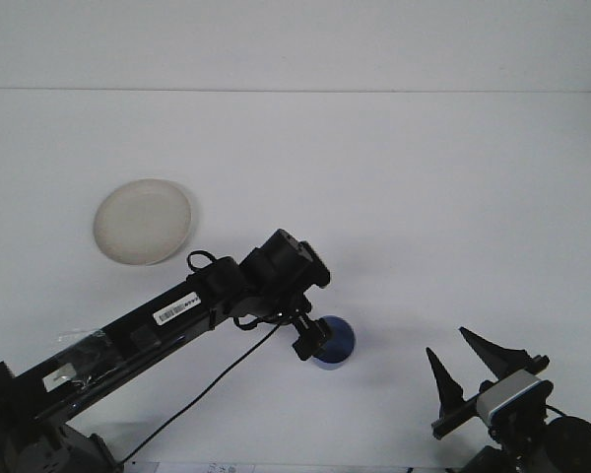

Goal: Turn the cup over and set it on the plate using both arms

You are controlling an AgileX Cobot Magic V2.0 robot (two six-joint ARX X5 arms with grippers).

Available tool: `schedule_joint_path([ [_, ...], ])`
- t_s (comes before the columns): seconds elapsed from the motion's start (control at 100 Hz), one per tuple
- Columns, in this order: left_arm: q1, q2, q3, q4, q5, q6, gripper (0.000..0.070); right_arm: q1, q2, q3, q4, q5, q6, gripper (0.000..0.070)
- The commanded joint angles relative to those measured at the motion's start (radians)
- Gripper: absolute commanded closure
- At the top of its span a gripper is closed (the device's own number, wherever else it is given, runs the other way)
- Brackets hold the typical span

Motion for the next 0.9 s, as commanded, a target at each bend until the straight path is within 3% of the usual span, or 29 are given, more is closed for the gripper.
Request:
schedule_joint_path([
  [0.0, -0.012, 0.04, 0.025, 0.013, -0.005, -0.002, 0.0197, 0.005, 0.0, 0.005, 0.004, 0.002, -0.004, 0.0293],
  [0.48, -0.025, 0.164, 0.025, 0.038, -0.005, -0.005, 0.0219, 0.005, 0.0, 0.004, 0.004, 0.003, -0.003, 0.0293],
  [0.54, -0.031, 0.17, 0.025, 0.037, -0.005, -0.005, 0.03, 0.005, 0.0, 0.004, 0.004, 0.003, -0.003, 0.0293],
  [0.66, -0.045, 0.17, 0.026, 0.042, -0.005, -0.004, 0.0601, 0.005, 0.0, 0.004, 0.004, 0.003, -0.003, 0.0293],
  [0.71, -0.048, 0.17, 0.026, 0.039, -0.005, -0.004, 0.0696, 0.005, 0.0, 0.004, 0.004, 0.003, -0.003, 0.0293],
  [0.89, -0.056, 0.17, 0.027, 0.032, -0.005, -0.003, 0.0694, 0.005, 0.0, 0.004, 0.003, 0.003, -0.003, 0.0293],
])
